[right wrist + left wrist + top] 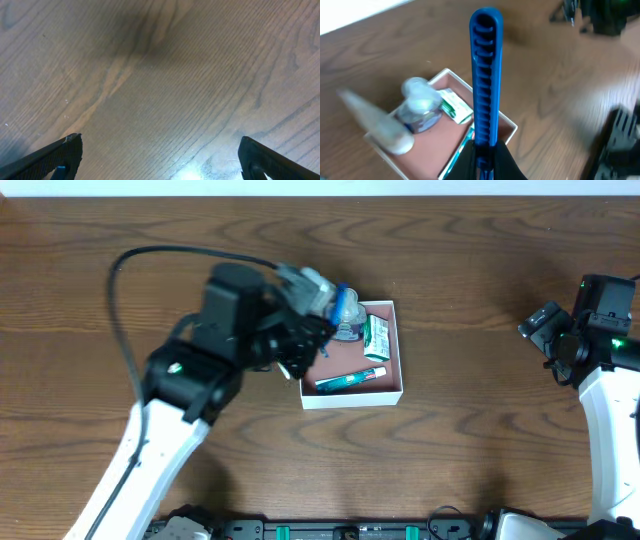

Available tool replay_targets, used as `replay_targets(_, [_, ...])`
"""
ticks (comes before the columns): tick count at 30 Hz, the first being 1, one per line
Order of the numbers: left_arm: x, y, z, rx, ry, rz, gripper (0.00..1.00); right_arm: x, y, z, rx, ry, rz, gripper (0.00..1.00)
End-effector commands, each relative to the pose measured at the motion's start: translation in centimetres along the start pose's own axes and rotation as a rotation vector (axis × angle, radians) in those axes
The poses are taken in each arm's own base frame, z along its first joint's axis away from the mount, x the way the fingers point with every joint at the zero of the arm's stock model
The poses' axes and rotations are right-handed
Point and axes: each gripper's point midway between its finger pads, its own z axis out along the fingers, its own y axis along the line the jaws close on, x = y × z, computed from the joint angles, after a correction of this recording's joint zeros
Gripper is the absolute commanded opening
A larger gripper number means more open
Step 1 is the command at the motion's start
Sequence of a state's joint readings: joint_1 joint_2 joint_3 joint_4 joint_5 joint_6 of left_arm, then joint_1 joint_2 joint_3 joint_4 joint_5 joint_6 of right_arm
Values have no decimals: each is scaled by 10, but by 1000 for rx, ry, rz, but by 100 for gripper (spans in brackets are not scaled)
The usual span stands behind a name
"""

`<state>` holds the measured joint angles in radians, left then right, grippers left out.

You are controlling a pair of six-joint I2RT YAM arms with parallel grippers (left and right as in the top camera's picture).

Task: Pack container
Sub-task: 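Carry the blue razor into the box and release it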

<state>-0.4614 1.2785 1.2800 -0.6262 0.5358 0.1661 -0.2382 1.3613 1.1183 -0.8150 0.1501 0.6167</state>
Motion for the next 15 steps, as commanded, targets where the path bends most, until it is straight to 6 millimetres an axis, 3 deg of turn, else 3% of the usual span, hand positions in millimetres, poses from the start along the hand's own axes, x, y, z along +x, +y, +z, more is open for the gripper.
replay_targets(1, [16, -3, 30, 38, 81, 185, 6, -5, -1, -1, 7, -12, -7, 99])
replay_targets(8, [58, 17, 85, 13, 272, 362, 6, -5, -1, -1, 7, -12, -7, 99])
replay_targets(13, [76, 23, 103, 24, 335, 354, 7, -5, -1, -1, 7, -12, -7, 99])
replay_targets(14, [77, 24, 104, 26, 339, 352, 12, -5, -1, -1, 7, -12, -7, 99])
replay_targets(15, [78, 24, 104, 26, 341, 351, 26, -5, -1, -1, 7, -12, -7, 99])
